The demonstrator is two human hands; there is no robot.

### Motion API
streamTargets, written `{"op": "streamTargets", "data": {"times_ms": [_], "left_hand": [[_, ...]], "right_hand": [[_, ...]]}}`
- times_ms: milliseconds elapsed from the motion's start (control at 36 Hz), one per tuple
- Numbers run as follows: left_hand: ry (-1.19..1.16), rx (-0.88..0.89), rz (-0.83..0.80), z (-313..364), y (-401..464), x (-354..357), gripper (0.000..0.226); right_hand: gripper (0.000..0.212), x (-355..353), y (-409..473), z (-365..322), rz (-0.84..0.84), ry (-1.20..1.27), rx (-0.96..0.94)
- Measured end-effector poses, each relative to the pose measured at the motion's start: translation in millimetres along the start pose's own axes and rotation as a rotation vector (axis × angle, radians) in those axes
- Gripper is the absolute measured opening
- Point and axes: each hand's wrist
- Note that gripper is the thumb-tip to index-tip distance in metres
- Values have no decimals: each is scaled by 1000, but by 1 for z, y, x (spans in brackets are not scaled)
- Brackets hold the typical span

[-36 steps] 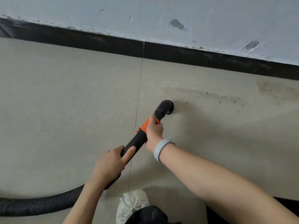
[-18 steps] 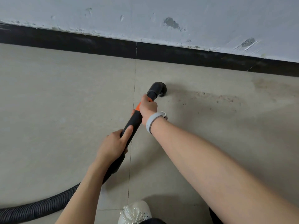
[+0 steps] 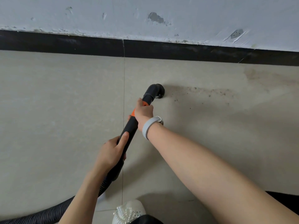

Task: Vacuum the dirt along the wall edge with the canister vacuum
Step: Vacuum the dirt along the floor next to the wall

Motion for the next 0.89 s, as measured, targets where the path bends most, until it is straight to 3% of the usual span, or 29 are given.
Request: {"op": "streamTargets", "data": {"times_ms": [389,889], "left_hand": [[27,-22,15,19,5,23,69],[106,12,-57,74,42,94,60]], "right_hand": [[45,-29,9,-9,-46,-59,-22],[42,-122,40,-39,-18,129,-19]]}}
Point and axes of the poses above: each hand's wrist, its own y-axis towards the middle knuckle, its own x-axis out of the palm, z = x × y, and after that the axes turned 11 degrees about x, right-handed
